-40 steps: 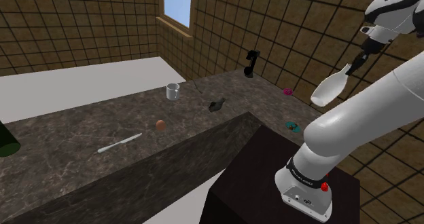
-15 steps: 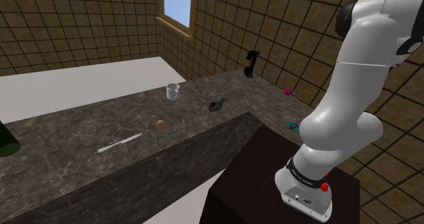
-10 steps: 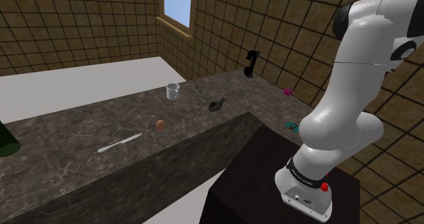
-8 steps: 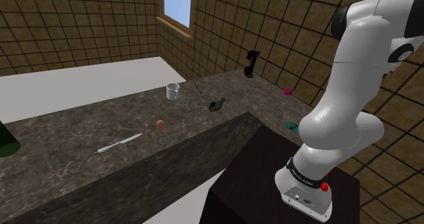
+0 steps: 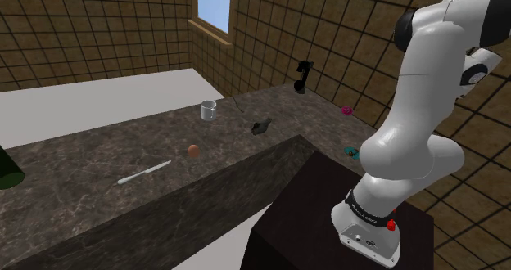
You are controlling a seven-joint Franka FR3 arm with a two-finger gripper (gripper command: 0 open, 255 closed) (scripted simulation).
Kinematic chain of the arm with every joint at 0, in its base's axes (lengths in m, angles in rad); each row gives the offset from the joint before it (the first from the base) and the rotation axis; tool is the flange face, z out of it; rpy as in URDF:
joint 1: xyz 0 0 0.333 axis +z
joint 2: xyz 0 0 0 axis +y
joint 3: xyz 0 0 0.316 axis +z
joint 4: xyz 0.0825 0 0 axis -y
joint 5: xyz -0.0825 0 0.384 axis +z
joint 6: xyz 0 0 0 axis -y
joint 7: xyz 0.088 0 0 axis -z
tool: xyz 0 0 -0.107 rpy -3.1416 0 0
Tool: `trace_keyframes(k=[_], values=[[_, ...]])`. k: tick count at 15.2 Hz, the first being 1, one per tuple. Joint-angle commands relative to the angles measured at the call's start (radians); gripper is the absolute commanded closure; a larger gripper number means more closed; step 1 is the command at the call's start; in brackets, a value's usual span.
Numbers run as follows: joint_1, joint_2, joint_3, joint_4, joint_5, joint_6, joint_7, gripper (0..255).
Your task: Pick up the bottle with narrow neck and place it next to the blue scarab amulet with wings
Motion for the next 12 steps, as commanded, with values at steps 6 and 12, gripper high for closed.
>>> trace_keyframes(k=[6,12], values=[[-0.05,0.059,0.062,-0.023,0.069,0.058,-0.048,255],[-0.09,0.109,0.116,-0.034,0.128,0.103,-0.087,255]])
